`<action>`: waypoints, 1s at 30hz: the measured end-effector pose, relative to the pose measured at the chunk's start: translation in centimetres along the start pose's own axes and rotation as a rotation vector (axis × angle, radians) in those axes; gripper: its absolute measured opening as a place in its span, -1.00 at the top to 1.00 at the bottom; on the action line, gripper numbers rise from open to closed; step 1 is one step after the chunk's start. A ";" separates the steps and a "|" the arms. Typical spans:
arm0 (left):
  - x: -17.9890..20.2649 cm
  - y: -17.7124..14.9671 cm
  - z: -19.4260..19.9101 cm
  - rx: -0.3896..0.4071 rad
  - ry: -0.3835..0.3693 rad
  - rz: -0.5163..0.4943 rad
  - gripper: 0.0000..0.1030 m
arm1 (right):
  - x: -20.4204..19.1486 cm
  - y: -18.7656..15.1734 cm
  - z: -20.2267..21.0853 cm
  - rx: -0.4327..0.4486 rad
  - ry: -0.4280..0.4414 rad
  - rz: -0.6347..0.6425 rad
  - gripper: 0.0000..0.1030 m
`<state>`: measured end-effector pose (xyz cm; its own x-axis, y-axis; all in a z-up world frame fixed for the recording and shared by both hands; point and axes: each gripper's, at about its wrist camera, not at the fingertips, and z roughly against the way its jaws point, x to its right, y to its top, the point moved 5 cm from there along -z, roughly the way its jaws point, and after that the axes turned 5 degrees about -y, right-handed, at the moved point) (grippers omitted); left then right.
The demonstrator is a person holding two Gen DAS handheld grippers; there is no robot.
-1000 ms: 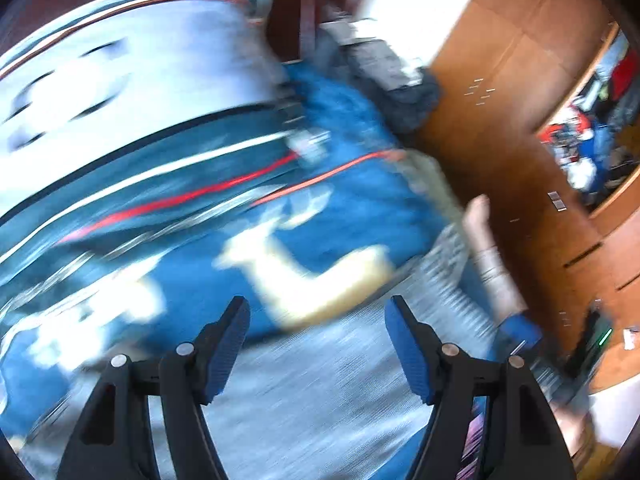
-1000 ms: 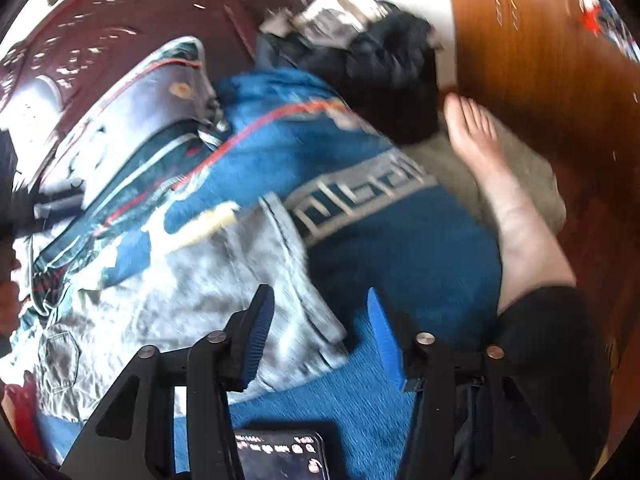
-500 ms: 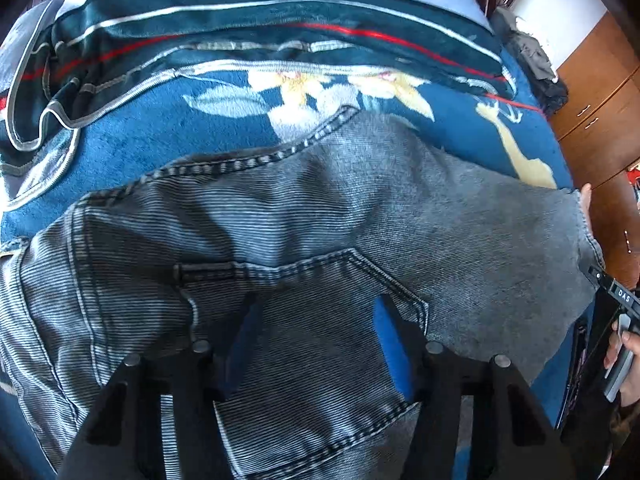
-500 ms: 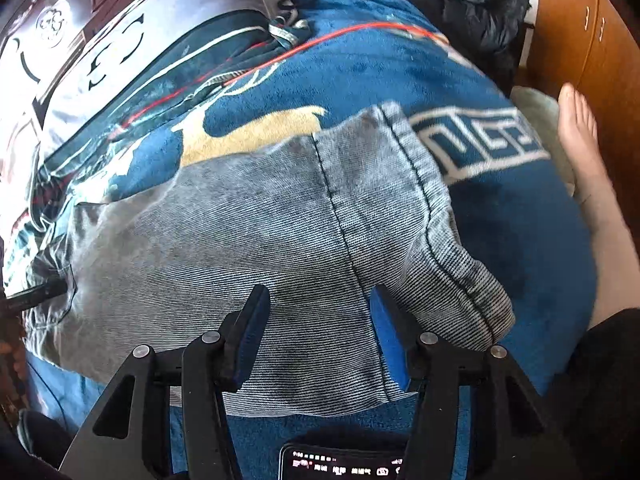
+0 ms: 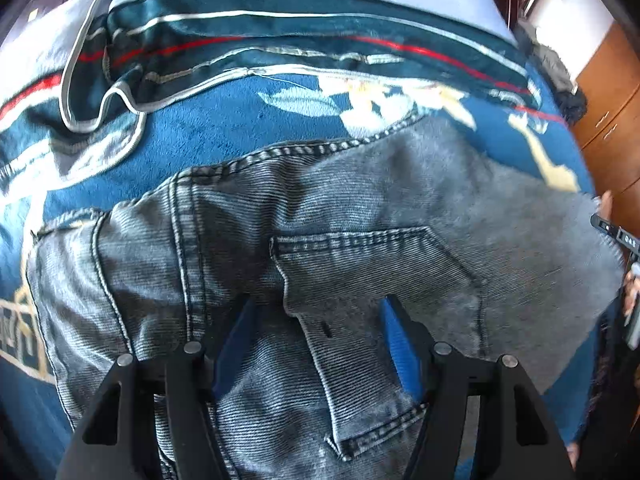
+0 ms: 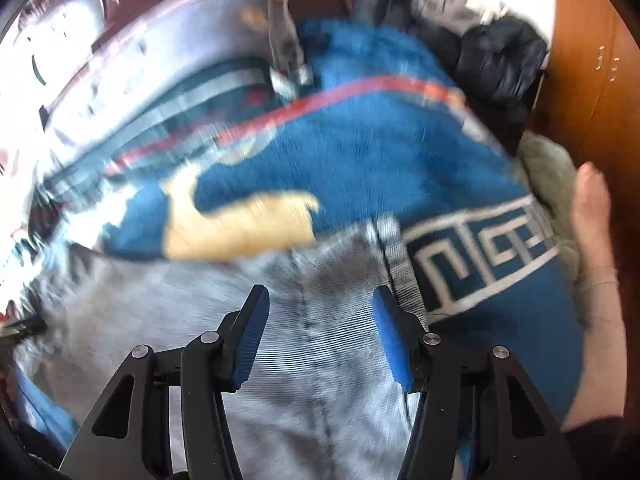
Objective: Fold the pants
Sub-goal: 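Lift the jeans leg with both grippers and fold it over the other leg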
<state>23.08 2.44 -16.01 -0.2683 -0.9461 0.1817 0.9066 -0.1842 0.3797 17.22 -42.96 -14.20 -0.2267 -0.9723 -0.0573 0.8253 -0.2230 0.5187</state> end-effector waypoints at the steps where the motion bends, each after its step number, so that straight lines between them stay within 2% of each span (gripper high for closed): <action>1: 0.5 0.2 0.0 -0.004 0.037 -0.003 -0.30 | 0.2 -0.2 -1.1 -0.026 -0.024 0.016 0.22; 3: 1.6 0.8 0.7 0.015 0.082 -0.013 -0.30 | 0.3 0.1 -0.6 -0.011 -0.021 0.002 0.22; 5: 3.1 1.6 2.0 0.076 0.085 -0.037 -0.30 | 0.4 0.4 0.7 0.014 -0.013 -0.018 0.17; 8: 7.1 3.2 3.3 0.152 0.016 -0.080 -0.30 | 0.1 1.0 2.5 0.086 0.017 0.011 0.08; 12: 13.4 5.5 0.8 0.092 -0.097 -0.143 -0.30 | 0.7 2.2 2.3 0.101 -0.041 0.040 -0.04; 13: 14.4 6.2 -0.4 0.074 -0.100 -0.149 -0.30 | 1.6 2.5 2.0 0.096 -0.048 0.001 -0.13; 16: 14.5 8.5 -3.8 0.045 -0.043 -0.113 -0.30 | 3.4 2.6 0.4 0.052 -0.012 -0.089 -0.16; 17: 13.6 9.0 -4.8 0.033 -0.025 -0.079 -0.30 | 3.8 2.5 -0.1 0.046 0.009 -0.104 -0.13; 18: 12.6 9.3 -5.8 0.017 -0.006 -0.043 -0.27 | 4.0 2.4 -0.3 0.049 0.029 -0.110 0.13; 19: 11.5 9.5 -6.6 0.004 0.009 -0.008 -0.18 | 4.0 2.3 -0.5 0.054 0.037 -0.105 0.58; 20: 10.4 9.7 -7.2 -0.005 0.012 0.029 0.05 | 3.9 2.3 -0.7 0.056 0.043 -0.092 0.66; 21: 9.4 9.8 -7.3 0.009 0.008 0.072 0.33 | 3.7 2.3 -0.8 0.062 0.037 -0.082 0.68; 22: 8.5 10.0 -7.0 0.026 0.001 0.114 0.48 | 3.4 2.4 -0.8 0.071 0.023 -0.062 0.71; 23: 7.6 10.0 -6.9 0.036 0.003 0.155 0.76 | 3.0 2.5 -0.6 0.087 0.000 -0.033 0.72; 24: 6.8 9.9 -6.9 0.047 -0.010 0.193 0.81 | 2.7 2.7 -0.5 0.100 -0.017 -0.012 0.73; 26: 6.2 9.6 -6.9 0.067 -0.038 0.208 0.82 | 2.4 3.0 -0.6 0.110 -0.032 0.007 0.74; 30: 7.0 9.4 -6.9 0.097 0.016 0.151 0.83 | 2.8 2.8 -2.0 0.092 -0.050 0.009 0.72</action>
<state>31.95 -7.74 -17.43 -0.1258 -0.9653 0.2288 0.9001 -0.0141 0.4354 19.91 -46.42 -14.66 -0.2476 -0.9688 -0.0107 0.7772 -0.2052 0.5949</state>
